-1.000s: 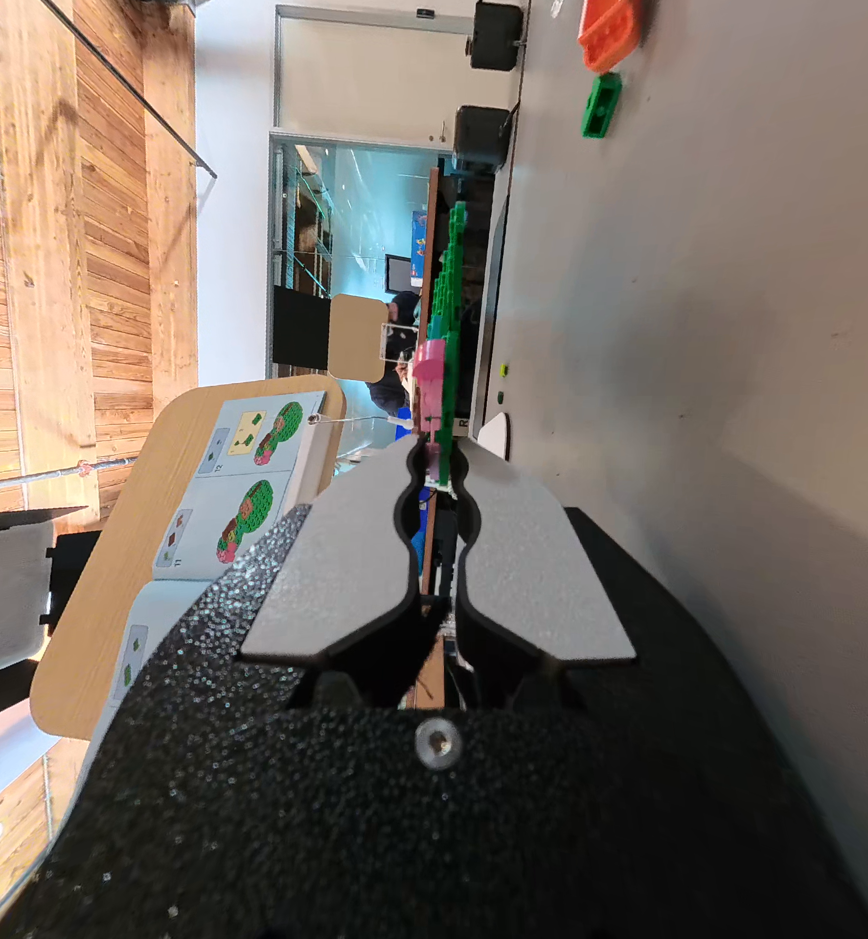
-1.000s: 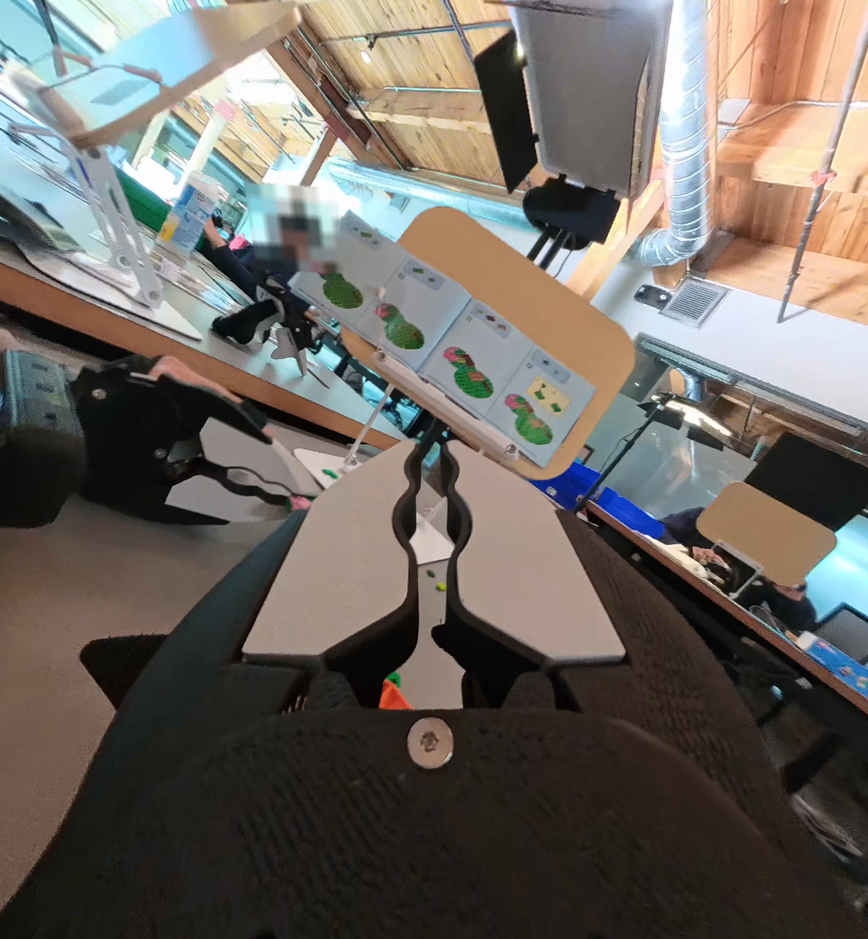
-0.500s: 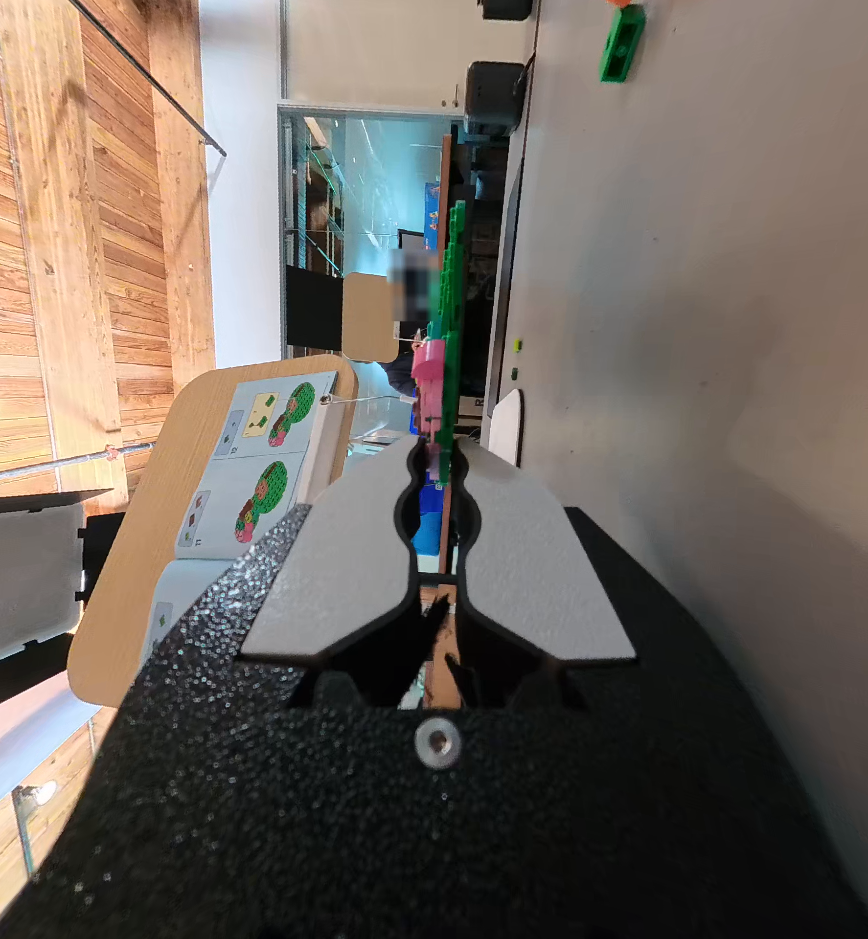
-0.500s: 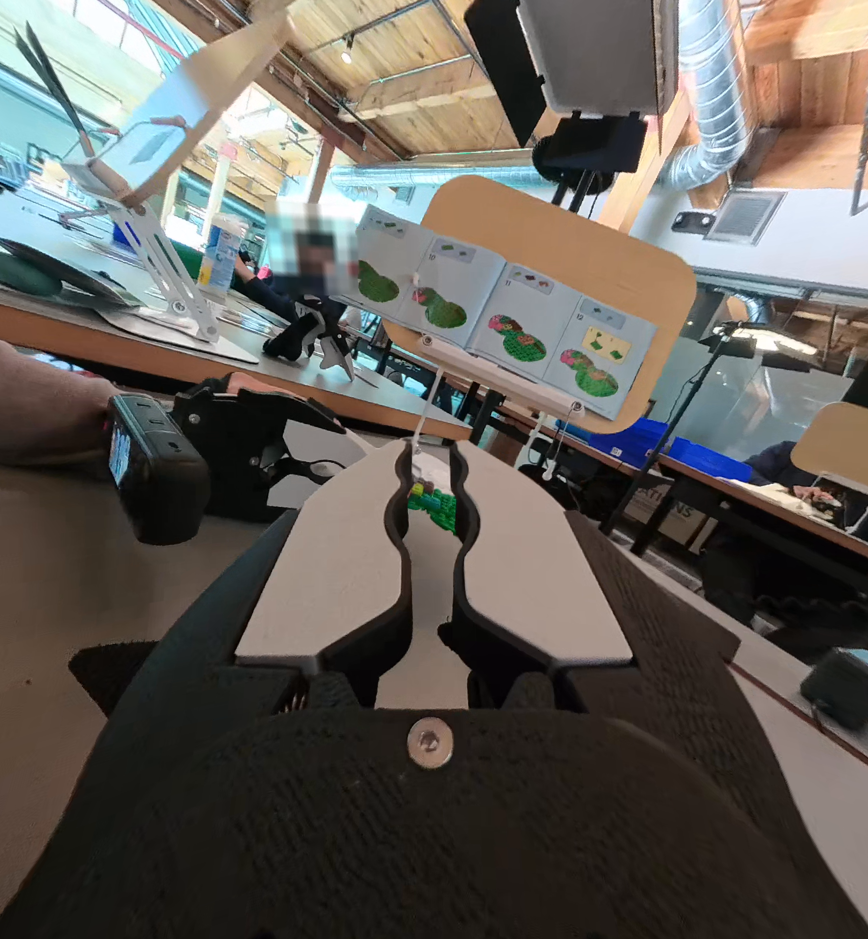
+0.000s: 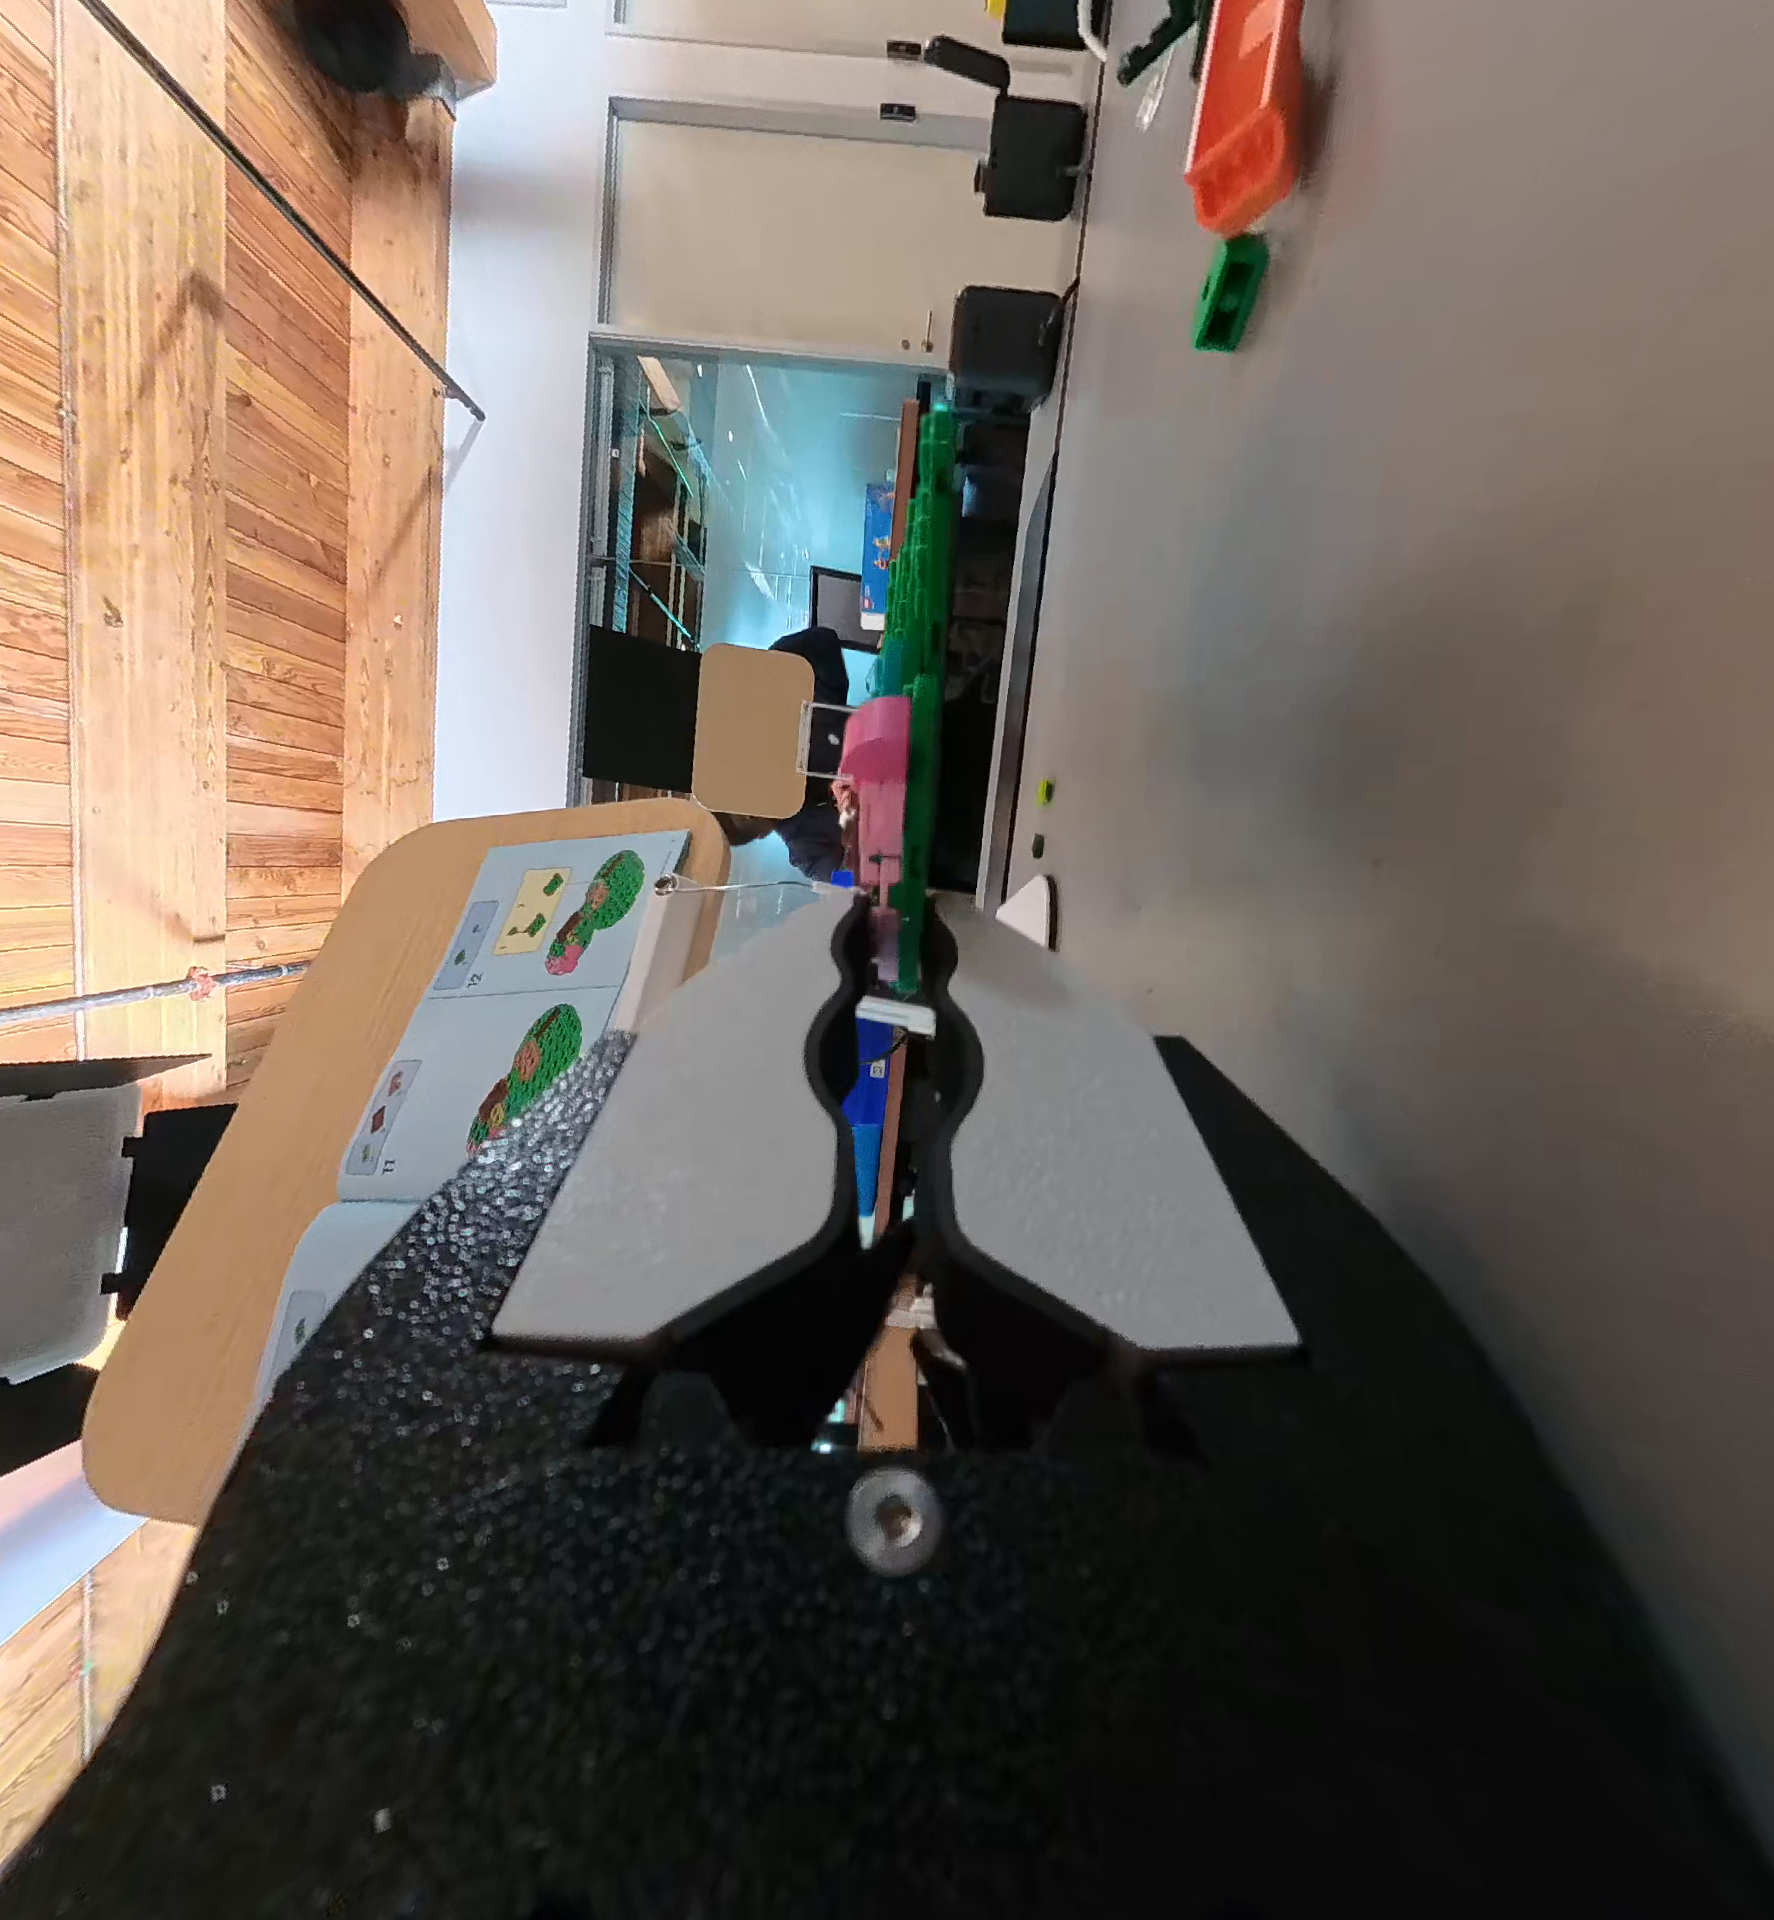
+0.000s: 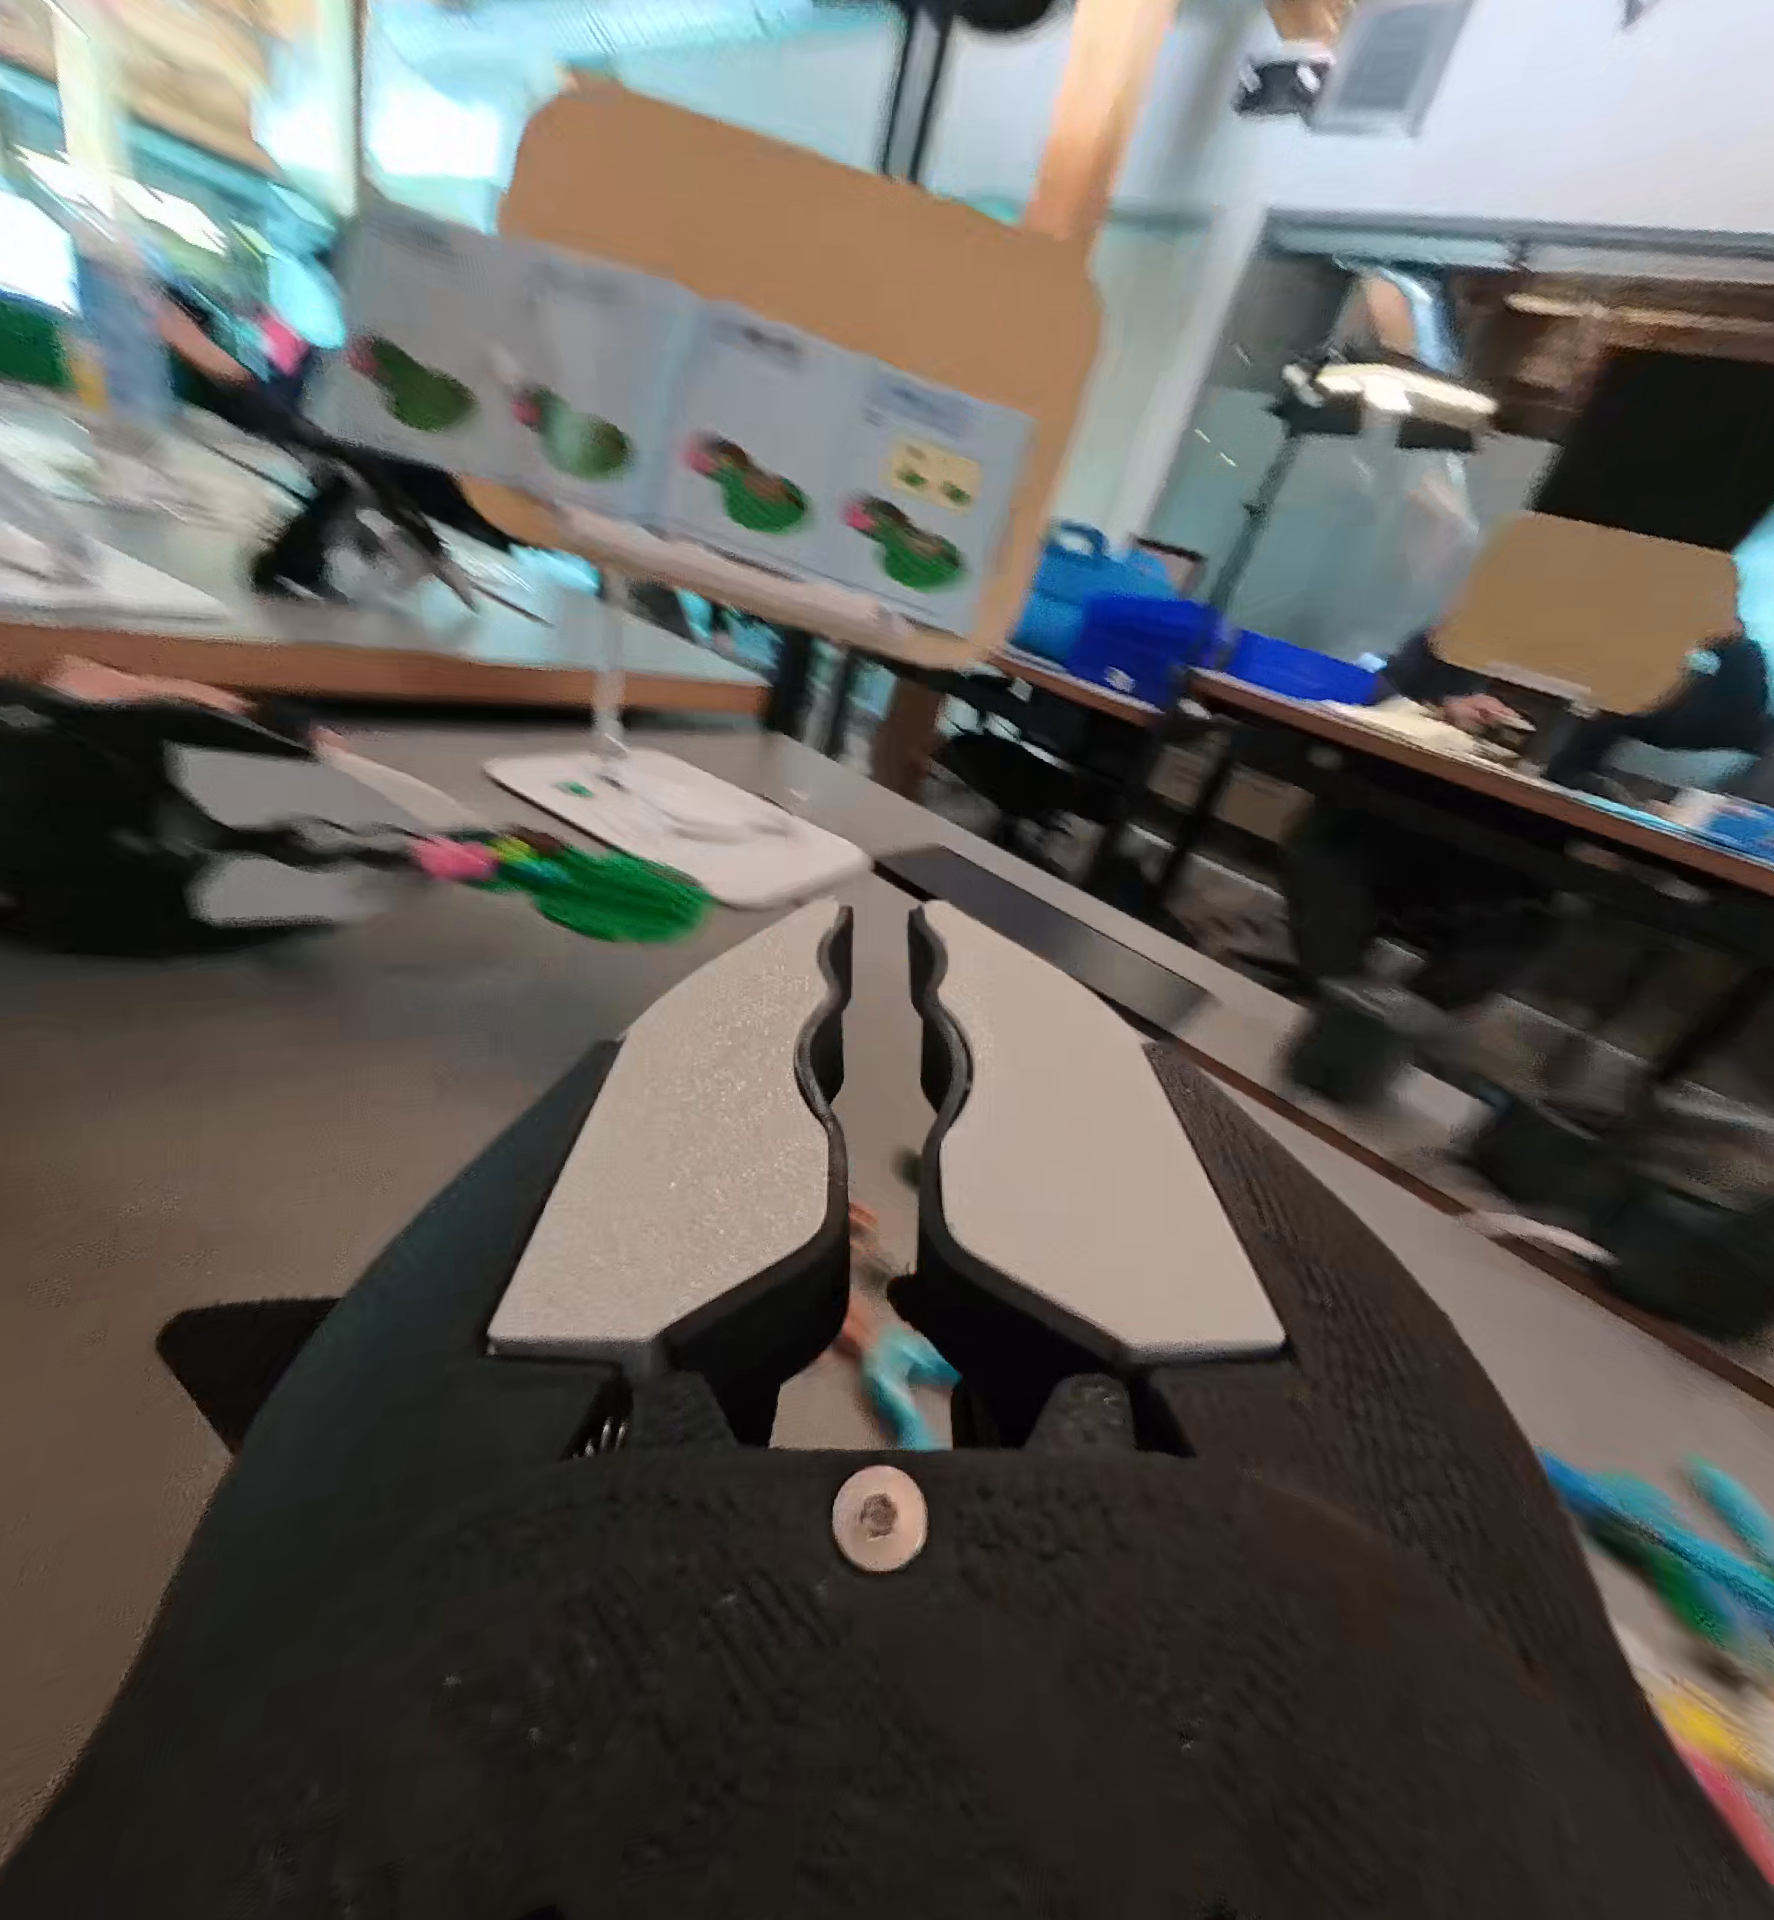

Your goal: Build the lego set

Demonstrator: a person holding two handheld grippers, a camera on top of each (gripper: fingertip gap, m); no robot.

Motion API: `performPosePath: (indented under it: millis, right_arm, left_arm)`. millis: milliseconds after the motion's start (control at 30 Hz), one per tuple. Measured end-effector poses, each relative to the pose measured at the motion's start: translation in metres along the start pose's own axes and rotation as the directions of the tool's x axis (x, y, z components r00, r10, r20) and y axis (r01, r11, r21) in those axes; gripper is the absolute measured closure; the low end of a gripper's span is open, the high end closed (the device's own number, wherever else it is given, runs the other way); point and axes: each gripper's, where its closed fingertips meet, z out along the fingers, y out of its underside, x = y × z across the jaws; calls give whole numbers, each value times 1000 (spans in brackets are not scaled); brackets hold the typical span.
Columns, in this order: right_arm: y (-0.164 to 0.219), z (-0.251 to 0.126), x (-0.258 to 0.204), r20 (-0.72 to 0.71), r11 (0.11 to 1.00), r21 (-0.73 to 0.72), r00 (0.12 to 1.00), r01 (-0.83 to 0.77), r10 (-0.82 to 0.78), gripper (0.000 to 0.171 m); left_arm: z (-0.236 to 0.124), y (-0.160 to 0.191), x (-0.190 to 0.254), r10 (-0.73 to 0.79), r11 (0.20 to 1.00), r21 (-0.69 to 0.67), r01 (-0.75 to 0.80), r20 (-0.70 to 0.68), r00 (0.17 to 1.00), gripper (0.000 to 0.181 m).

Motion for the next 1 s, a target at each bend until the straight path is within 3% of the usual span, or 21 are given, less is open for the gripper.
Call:
performPosePath:
  millis: [200, 367, 467, 533, 633, 800, 1000]
  right_arm:
    - [41, -97, 118, -204, 938, -346, 974, 25, -101, 163]
    - [98, -154, 127, -83, 779, -627, 996, -35, -22, 160]
    - [125, -181, 138, -96, 659, -749, 995, -72, 0, 156]
    - [135, -194, 150, -138, 615, -779, 990, -121, 20, 157]
    - [140, -196, 163, -179, 648, -740, 981, -181, 69, 157]
    - [149, -198, 195, -214, 641, -749, 977, -168, 7, 150]
    - [162, -181, 208, -120, 599, -789, 991, -133, 62, 143]
  left_arm:
    - [0, -8, 2, -10, 999, 45, 11, -10, 1000, 173]
    - [-2, -11, 3, 6, 998, 66, -5, -19, 1000, 173]
    - [-4, -12, 3, 17, 998, 69, -16, -20, 1000, 173]
    - [-5, -12, 4, 22, 997, 70, -21, -20, 1000, 173]
    - [-5, -13, -6, 48, 997, 59, -50, 47, 998, 173]
    - [-4, -10, -10, 37, 999, 37, -40, 72, 997, 173]
    - [-2, -7, -6, 49, 999, 22, -50, 54, 997, 173]
